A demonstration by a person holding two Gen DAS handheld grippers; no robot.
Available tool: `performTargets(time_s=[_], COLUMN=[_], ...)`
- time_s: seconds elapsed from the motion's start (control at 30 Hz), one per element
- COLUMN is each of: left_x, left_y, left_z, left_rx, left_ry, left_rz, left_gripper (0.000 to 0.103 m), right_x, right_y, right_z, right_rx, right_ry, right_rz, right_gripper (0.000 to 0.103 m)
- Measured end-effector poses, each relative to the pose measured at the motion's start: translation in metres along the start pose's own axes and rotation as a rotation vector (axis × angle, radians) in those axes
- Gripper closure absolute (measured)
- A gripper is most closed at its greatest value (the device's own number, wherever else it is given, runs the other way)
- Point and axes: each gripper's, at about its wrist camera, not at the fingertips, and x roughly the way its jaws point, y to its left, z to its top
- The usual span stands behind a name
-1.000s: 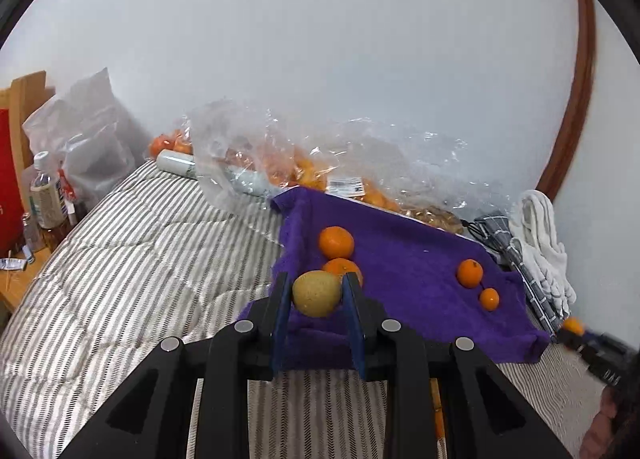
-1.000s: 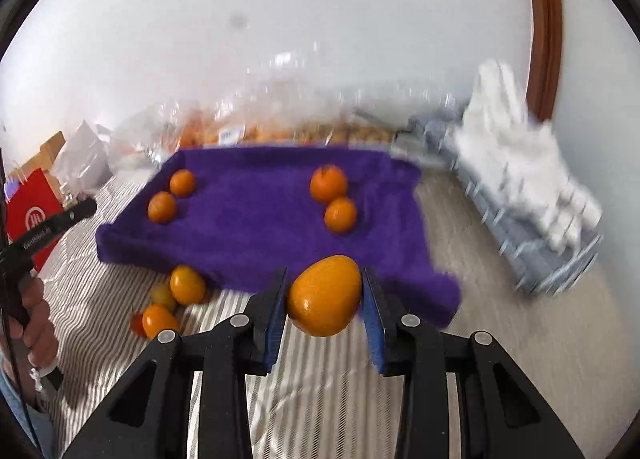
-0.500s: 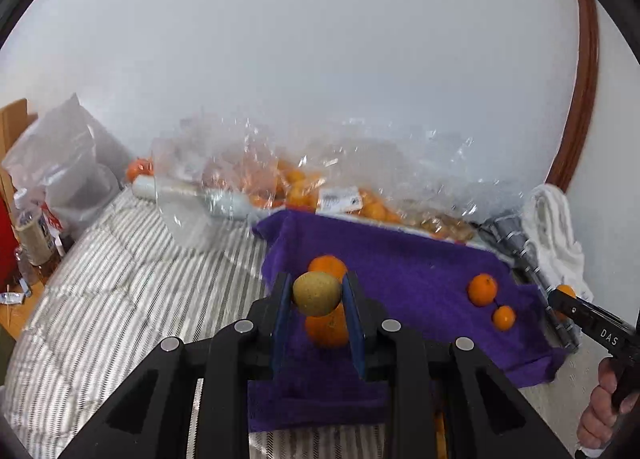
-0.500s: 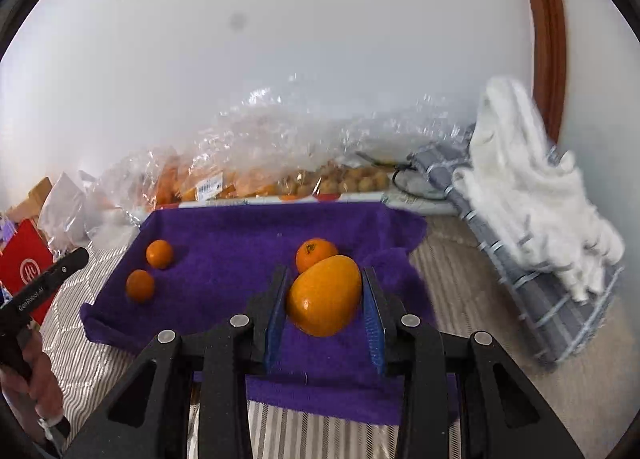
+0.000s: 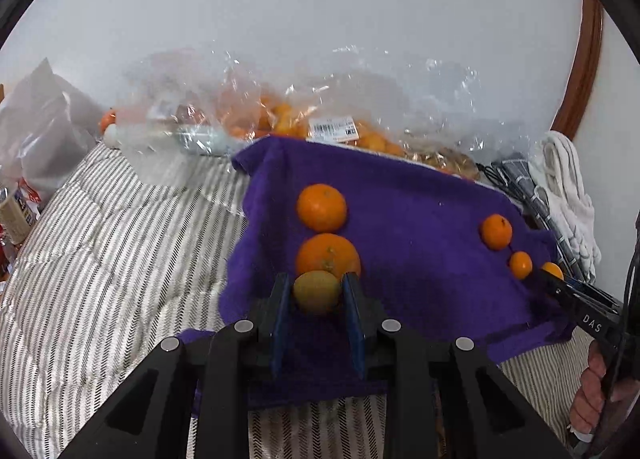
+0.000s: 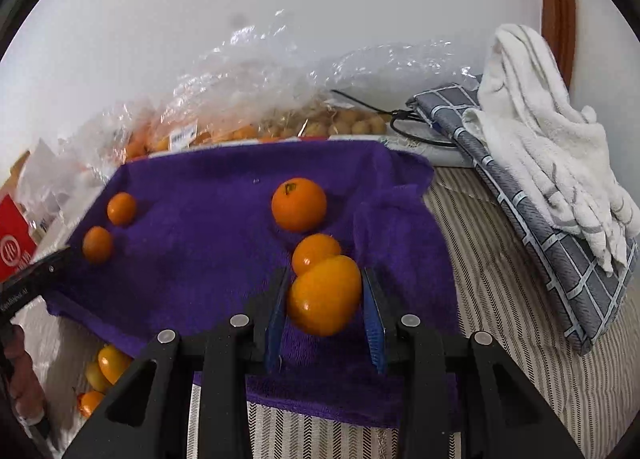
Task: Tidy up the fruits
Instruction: 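Open the right gripper on the towel while the left gripper releases the yellow-green fruit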
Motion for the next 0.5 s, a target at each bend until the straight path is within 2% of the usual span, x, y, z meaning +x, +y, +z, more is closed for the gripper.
performTargets(time_s=[0.27,0.5], left_x=[0.000,0.003], left_y=[0.000,-0.004], left_z=[0.001,0.000], left_rx=[0.012,0.036], left_ry=[0.005,0.015], left_rz=[0.015,0.029], left_gripper=[0.078,0.078], right_x=[0.009,0.015], right_y=[0.014,0.011], right_z=[-0.007,-0.007], right_rx=[-0.081,-0.065], right_ry=[0.014,0.048], right_rz=[-0.047,-0.030], right_gripper=[0.068,0.068])
